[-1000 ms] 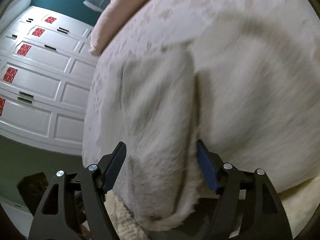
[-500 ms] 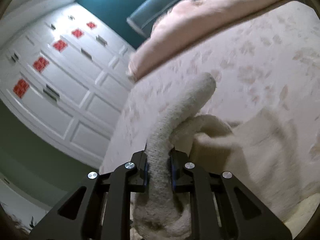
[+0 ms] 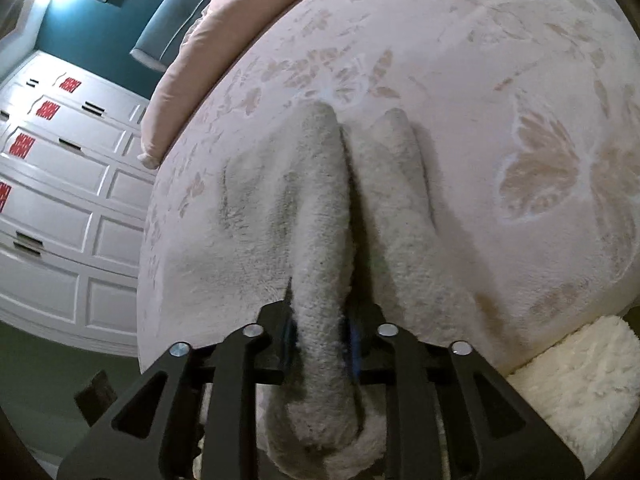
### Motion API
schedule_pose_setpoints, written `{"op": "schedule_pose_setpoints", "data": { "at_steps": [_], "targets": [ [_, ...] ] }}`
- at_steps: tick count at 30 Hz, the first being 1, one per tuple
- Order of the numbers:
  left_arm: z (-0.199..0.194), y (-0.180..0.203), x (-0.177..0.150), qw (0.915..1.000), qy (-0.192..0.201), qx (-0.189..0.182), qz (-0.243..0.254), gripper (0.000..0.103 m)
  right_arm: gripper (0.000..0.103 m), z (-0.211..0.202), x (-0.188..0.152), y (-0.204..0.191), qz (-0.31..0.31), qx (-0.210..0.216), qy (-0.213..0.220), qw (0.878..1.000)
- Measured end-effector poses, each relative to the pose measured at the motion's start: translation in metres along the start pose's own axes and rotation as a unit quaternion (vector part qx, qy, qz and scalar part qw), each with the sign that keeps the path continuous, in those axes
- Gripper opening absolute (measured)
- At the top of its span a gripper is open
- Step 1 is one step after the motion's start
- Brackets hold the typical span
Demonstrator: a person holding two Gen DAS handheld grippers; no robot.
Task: Fold small clothes
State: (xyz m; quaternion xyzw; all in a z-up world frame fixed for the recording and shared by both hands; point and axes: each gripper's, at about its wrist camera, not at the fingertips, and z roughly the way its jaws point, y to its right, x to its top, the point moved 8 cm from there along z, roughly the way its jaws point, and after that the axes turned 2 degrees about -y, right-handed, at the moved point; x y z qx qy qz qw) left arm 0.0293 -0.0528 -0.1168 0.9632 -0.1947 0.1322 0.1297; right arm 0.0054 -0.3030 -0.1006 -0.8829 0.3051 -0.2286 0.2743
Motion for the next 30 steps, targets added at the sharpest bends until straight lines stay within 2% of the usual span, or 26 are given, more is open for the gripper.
{"op": "schedule_pose_setpoints", "data": {
  "at_steps": [1, 6, 8, 9, 13, 14, 15, 17, 19, 21, 23, 30],
  "targets": [
    [0.003, -0.002, -0.002, 1.0000, -0.006, 0.003, -0.002, 0.059, 0.039, 0.000, -0.001, -0.004, 0.000, 0.000, 0.001, 1.000],
    [0.008, -0.004, -0.004, 0.9998, -0.013, 0.009, -0.010, 0.059, 0.042, 0.006, -0.010, -0.013, -0.006, 0.014, -0.012, 1.000],
    [0.012, -0.005, -0.004, 0.9997, -0.014, 0.019, -0.007, 0.059, 0.029, 0.011, -0.010, -0.013, -0.020, 0.003, -0.014, 1.000],
    [0.013, -0.005, -0.003, 0.9996, -0.014, 0.024, -0.007, 0.059, 0.018, 0.009, -0.008, -0.017, -0.024, 0.002, -0.011, 1.000],
    [0.010, -0.004, -0.004, 0.9995, -0.012, 0.028, -0.009, 0.060, 0.015, -0.042, 0.017, -0.049, -0.044, 0.062, 0.059, 0.995],
    [0.007, -0.002, -0.003, 0.9996, -0.009, 0.026, -0.008, 0.061, 0.015, -0.057, 0.023, -0.058, -0.056, 0.066, 0.080, 0.993],
    [0.004, -0.001, -0.003, 0.9997, -0.004, 0.023, -0.006, 0.062, 0.014, -0.065, 0.027, -0.061, -0.065, 0.060, 0.093, 0.992],
    [-0.005, 0.007, 0.000, 0.9998, 0.012, 0.016, 0.003, 0.062, 0.014, -0.064, 0.034, -0.054, -0.089, 0.010, 0.104, 0.990],
    [-0.012, 0.012, 0.000, 0.9996, 0.018, 0.019, 0.013, 0.061, 0.015, -0.042, 0.035, -0.028, -0.084, -0.046, 0.082, 0.992],
    [-0.017, 0.016, -0.002, 0.9996, 0.018, 0.010, 0.020, 0.061, 0.016, -0.007, 0.026, 0.006, -0.067, -0.096, 0.034, 0.993],
    [-0.022, 0.018, -0.005, 0.9997, 0.015, 0.001, 0.019, 0.060, 0.017, 0.001, 0.022, 0.015, -0.045, -0.080, 0.037, 0.995],
    [-0.054, 0.004, -0.006, 0.9988, 0.044, -0.022, -0.005, 0.059, 0.024, -0.042, 0.016, 0.001, -0.040, -0.069, 0.063, 0.995]
  ]
}}
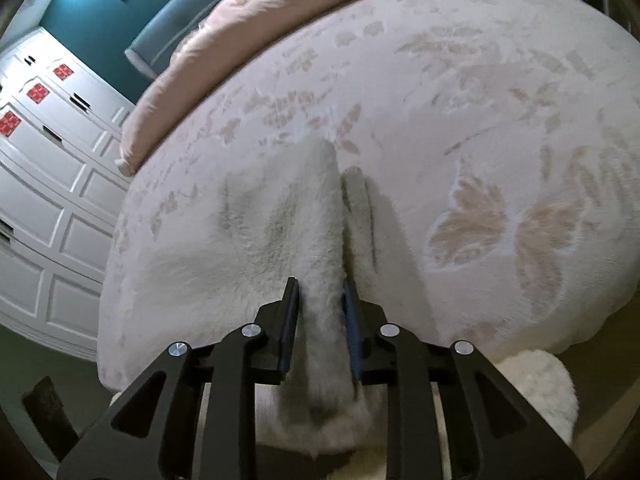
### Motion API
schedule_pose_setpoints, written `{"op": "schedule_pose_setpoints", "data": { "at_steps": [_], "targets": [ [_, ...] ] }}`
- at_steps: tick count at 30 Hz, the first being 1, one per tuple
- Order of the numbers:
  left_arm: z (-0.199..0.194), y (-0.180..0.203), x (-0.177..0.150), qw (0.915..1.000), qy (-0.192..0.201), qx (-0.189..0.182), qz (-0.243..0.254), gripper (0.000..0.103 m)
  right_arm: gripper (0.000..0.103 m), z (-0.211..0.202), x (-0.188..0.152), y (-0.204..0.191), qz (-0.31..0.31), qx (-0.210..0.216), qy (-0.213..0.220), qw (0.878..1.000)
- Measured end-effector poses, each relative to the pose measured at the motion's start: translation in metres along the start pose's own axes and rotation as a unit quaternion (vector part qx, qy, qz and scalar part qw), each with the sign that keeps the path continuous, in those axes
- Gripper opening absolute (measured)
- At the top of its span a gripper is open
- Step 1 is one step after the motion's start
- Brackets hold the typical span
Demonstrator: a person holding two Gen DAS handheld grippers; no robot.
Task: Fold small clothes
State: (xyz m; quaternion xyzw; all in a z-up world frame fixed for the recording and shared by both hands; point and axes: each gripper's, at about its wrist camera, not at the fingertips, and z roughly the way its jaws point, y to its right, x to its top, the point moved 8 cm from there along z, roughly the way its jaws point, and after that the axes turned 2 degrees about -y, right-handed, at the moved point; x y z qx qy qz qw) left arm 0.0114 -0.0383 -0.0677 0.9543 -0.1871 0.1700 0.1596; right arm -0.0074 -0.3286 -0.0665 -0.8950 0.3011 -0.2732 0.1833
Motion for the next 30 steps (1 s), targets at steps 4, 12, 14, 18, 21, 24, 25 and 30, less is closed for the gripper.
{"op": "schedule_pose_setpoints", "data": {
  "at_steps": [4, 12, 14, 18, 21, 24, 25, 30],
  "targets": [
    [-0.020, 0.002, 0.004, 0.9995, 0.018, -0.021, -0.018, 0.059, 0.036, -0.026, -0.017, 0.002, 0.001, 0.007, 0.006, 1.000],
    [-0.035, 0.031, 0.038, 0.9969, 0.051, -0.059, -0.016, 0.064, 0.051, -0.001, -0.058, -0.001, 0.019, 0.022, -0.047, 0.998],
    [-0.027, 0.046, 0.047, 0.9971, 0.041, -0.063, -0.012, 0.064, 0.032, -0.001, -0.054, -0.006, 0.008, 0.018, -0.041, 0.999],
    [-0.010, 0.069, 0.062, 0.9985, 0.030, -0.044, 0.015, 0.064, 0.018, -0.037, -0.040, -0.029, -0.029, 0.052, 0.004, 0.998],
    [0.010, 0.068, 0.058, 0.9995, 0.010, -0.004, 0.029, 0.064, 0.017, -0.057, -0.038, -0.030, -0.037, 0.057, 0.015, 0.998],
    [0.026, 0.059, 0.048, 0.9987, -0.004, 0.031, 0.041, 0.065, 0.017, -0.025, -0.057, 0.000, -0.065, -0.029, -0.023, 0.997],
    [0.030, 0.055, 0.045, 0.9983, -0.008, 0.039, 0.042, 0.067, 0.017, -0.007, -0.066, 0.011, -0.066, -0.053, -0.046, 0.995],
    [0.037, 0.050, 0.037, 0.9970, -0.007, 0.059, 0.050, 0.067, 0.024, -0.001, -0.065, 0.016, -0.048, -0.040, -0.060, 0.996]
  ]
}}
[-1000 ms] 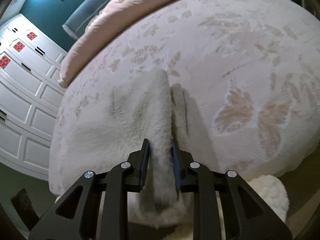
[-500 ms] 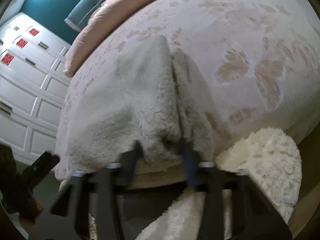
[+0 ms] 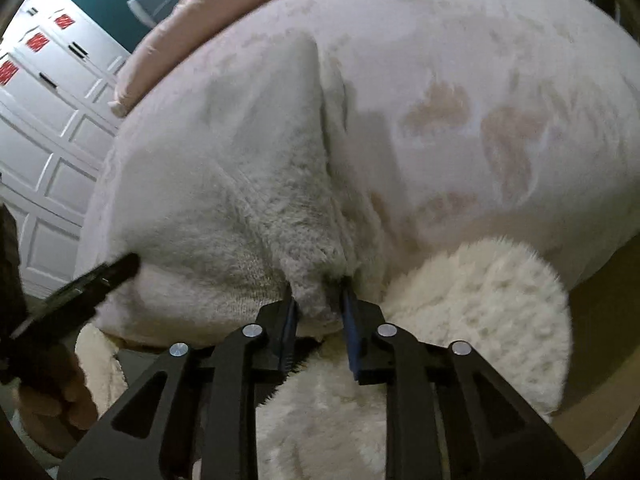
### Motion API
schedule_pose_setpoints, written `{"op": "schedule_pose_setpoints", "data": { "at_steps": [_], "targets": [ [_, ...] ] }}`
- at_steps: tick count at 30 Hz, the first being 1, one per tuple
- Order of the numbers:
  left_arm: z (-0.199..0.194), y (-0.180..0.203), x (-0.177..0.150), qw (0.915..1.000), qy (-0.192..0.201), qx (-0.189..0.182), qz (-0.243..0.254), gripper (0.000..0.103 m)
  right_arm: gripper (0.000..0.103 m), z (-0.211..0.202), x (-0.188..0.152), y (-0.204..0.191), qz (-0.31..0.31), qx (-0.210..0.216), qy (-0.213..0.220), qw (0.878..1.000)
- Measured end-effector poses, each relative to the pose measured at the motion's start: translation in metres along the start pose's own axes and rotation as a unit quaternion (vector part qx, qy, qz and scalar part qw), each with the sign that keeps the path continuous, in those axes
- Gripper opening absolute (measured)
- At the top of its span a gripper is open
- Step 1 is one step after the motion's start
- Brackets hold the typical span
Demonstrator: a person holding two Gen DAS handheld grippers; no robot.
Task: Fold small clothes
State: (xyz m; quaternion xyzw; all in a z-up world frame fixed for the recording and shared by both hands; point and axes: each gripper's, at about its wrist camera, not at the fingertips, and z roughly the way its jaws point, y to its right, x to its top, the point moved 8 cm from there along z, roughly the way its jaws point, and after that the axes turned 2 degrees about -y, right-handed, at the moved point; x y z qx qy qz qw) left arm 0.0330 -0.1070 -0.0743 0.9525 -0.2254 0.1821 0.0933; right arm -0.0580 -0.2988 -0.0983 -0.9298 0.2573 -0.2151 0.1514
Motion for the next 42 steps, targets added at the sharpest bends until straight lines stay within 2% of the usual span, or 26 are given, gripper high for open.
{"op": "schedule_pose_setpoints", "data": {
  "at_steps": [5, 7, 9, 10, 12, 14, 17, 18, 19, 20, 21, 24, 25, 27, 29, 30, 31, 36, 37, 39, 42],
  "targets": [
    [0.002, 0.000, 0.000, 1.0000, 0.001, 0.009, -0.002, 0.068, 0.028, -0.029, 0.024, 0.001, 0.025, 0.037, 0.038, 0.998],
    [0.002, 0.002, -0.001, 0.9999, 0.002, 0.014, 0.000, 0.068, 0.038, -0.038, 0.044, 0.002, 0.030, 0.039, 0.065, 0.997],
    [0.002, 0.003, -0.001, 0.9999, 0.005, 0.017, 0.000, 0.068, 0.040, -0.037, 0.066, 0.000, 0.024, 0.031, 0.084, 0.996],
    [0.002, 0.003, -0.001, 0.9998, 0.004, 0.017, -0.001, 0.068, 0.046, -0.033, 0.080, -0.002, 0.024, 0.026, 0.093, 0.995],
    [0.002, 0.003, -0.001, 0.9998, 0.003, 0.018, -0.002, 0.068, 0.053, -0.021, 0.101, -0.006, 0.029, 0.032, 0.095, 0.995],
    [0.003, 0.003, -0.001, 0.9998, 0.003, 0.019, -0.002, 0.069, 0.053, -0.001, 0.118, -0.009, 0.031, 0.034, 0.083, 0.996],
    [0.003, 0.002, -0.001, 0.9998, 0.002, 0.020, -0.003, 0.069, 0.053, 0.022, 0.137, -0.022, 0.001, 0.023, 0.061, 0.998],
    [0.003, 0.002, -0.001, 0.9998, 0.001, 0.021, -0.003, 0.069, 0.044, 0.027, 0.142, -0.024, -0.006, 0.022, 0.054, 0.998],
    [0.003, 0.001, -0.001, 0.9998, 0.000, 0.022, -0.003, 0.069, 0.022, 0.031, 0.144, -0.028, -0.012, 0.022, 0.048, 0.999],
    [0.004, 0.001, 0.000, 0.9997, -0.001, 0.024, -0.003, 0.069, 0.012, 0.031, 0.148, -0.034, -0.020, 0.025, 0.045, 0.999],
    [0.004, 0.000, 0.000, 0.9997, -0.001, 0.024, -0.005, 0.069, 0.010, 0.028, 0.152, -0.039, -0.021, 0.032, 0.052, 0.998],
    [0.005, -0.001, 0.001, 0.9997, -0.002, 0.024, -0.009, 0.069, 0.009, -0.004, 0.164, -0.050, -0.018, 0.078, 0.110, 0.991],
    [0.005, -0.001, 0.001, 0.9997, -0.002, 0.023, -0.010, 0.070, 0.009, -0.009, 0.165, -0.050, -0.016, 0.081, 0.122, 0.989],
    [0.006, -0.002, 0.001, 0.9996, -0.004, 0.022, -0.015, 0.071, 0.009, 0.005, 0.163, -0.041, -0.017, 0.059, 0.110, 0.992],
    [0.008, -0.003, 0.001, 0.9996, -0.006, 0.022, -0.015, 0.072, 0.009, 0.044, 0.152, -0.022, -0.016, 0.008, 0.061, 0.998],
    [0.009, -0.003, 0.001, 0.9996, -0.007, 0.022, -0.014, 0.073, 0.010, 0.061, 0.146, -0.014, -0.011, -0.003, 0.035, 0.999],
    [0.009, -0.004, 0.001, 0.9996, -0.008, 0.022, -0.013, 0.073, 0.010, 0.067, 0.141, -0.009, -0.001, -0.001, 0.027, 1.000],
    [0.010, -0.004, 0.001, 0.9996, -0.009, 0.024, -0.015, 0.073, 0.016, 0.013, 0.126, -0.012, 0.007, 0.027, 0.074, 0.997],
    [0.011, -0.004, 0.001, 0.9996, -0.009, 0.024, -0.015, 0.074, 0.021, 0.003, 0.119, -0.012, 0.007, 0.029, 0.079, 0.996],
    [0.011, -0.004, 0.001, 0.9995, -0.009, 0.024, -0.016, 0.074, 0.031, -0.016, 0.096, -0.007, 0.014, 0.035, 0.084, 0.996],
    [0.011, -0.004, 0.001, 0.9996, -0.009, 0.024, -0.015, 0.074, 0.035, -0.027, 0.053, -0.004, 0.016, 0.038, 0.066, 0.997]
  ]
}}
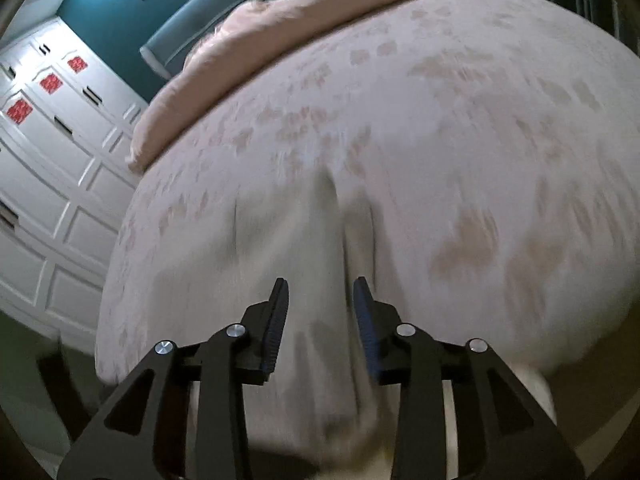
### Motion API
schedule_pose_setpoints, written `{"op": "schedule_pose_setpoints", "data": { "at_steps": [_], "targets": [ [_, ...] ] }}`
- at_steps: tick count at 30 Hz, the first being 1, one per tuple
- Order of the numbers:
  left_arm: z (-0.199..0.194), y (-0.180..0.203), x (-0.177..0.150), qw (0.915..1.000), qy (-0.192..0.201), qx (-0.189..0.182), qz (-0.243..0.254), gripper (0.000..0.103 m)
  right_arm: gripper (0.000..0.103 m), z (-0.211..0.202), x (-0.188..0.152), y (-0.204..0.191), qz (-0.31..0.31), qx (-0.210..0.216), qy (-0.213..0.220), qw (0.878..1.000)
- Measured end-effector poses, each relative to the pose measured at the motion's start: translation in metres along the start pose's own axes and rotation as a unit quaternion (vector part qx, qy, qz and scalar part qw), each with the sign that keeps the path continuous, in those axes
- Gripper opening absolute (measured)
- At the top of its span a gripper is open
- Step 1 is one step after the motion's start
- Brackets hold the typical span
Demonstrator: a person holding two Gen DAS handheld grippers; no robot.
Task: Fold small clothes
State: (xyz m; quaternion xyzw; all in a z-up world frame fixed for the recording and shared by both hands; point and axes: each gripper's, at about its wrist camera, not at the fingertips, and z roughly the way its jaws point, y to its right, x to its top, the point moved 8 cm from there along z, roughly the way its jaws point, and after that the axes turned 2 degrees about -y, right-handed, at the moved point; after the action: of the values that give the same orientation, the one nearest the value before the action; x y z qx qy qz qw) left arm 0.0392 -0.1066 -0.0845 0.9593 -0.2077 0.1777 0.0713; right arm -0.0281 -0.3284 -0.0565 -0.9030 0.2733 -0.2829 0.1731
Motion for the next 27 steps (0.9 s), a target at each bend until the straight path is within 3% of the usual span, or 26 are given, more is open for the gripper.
{"op": "schedule_pose_setpoints", "data": {
  "at_steps": [4, 6, 8, 9, 10, 12, 13, 15, 17, 19, 20, 21, 23, 27],
  "targets": [
    [0.000, -0.001, 0.000, 1.0000, 0.001, 0.000, -0.001, 0.075, 0.042, -0.004, -0.053, -0.006, -0.008, -0.001, -0.035, 0.999],
    [0.001, -0.001, 0.000, 1.0000, 0.000, 0.002, -0.001, 0.075, 0.049, 0.000, -0.064, -0.009, -0.016, 0.000, -0.040, 0.999],
    [0.001, 0.000, 0.000, 1.0000, 0.000, 0.003, -0.003, 0.075, 0.049, 0.006, -0.069, -0.012, -0.027, -0.014, -0.041, 0.999],
    [0.000, 0.001, 0.000, 1.0000, 0.000, 0.004, -0.003, 0.075, 0.043, 0.007, -0.068, -0.013, -0.028, -0.016, -0.042, 0.999],
    [0.000, 0.001, 0.000, 1.0000, 0.000, 0.005, -0.003, 0.075, 0.029, 0.005, -0.064, -0.015, -0.027, -0.018, -0.038, 0.999],
    [0.000, 0.001, 0.000, 1.0000, -0.002, 0.004, -0.006, 0.075, 0.012, -0.004, -0.055, -0.019, -0.026, -0.010, -0.028, 0.999],
    [-0.001, 0.001, -0.001, 1.0000, -0.003, 0.003, -0.009, 0.075, 0.010, -0.014, -0.049, -0.023, -0.023, 0.004, -0.015, 1.000],
    [-0.002, 0.000, -0.001, 0.9999, -0.003, 0.001, -0.012, 0.075, 0.008, -0.046, -0.035, -0.036, -0.025, 0.040, 0.030, 0.998],
    [-0.003, 0.000, -0.001, 0.9999, -0.001, 0.002, -0.012, 0.076, 0.008, -0.056, -0.030, -0.037, -0.034, 0.032, 0.040, 0.998],
    [-0.002, 0.000, -0.001, 0.9999, -0.001, 0.006, -0.010, 0.076, 0.008, -0.040, -0.038, -0.027, -0.042, -0.003, 0.018, 0.999],
    [-0.001, 0.001, -0.001, 0.9999, -0.001, 0.007, -0.008, 0.076, 0.008, -0.015, -0.050, -0.007, -0.038, -0.046, -0.018, 0.998],
    [0.000, 0.002, -0.002, 0.9999, -0.002, 0.008, -0.007, 0.077, 0.007, 0.003, -0.060, 0.006, -0.023, -0.057, -0.049, 0.997],
    [0.001, 0.005, -0.003, 0.9999, -0.008, 0.010, -0.005, 0.077, 0.007, 0.022, -0.074, 0.022, 0.025, -0.042, -0.079, 0.996],
    [-0.003, 0.005, -0.002, 0.9999, -0.008, 0.011, -0.007, 0.077, 0.010, 0.007, -0.064, 0.012, 0.013, -0.049, -0.071, 0.996]
  ]
}}
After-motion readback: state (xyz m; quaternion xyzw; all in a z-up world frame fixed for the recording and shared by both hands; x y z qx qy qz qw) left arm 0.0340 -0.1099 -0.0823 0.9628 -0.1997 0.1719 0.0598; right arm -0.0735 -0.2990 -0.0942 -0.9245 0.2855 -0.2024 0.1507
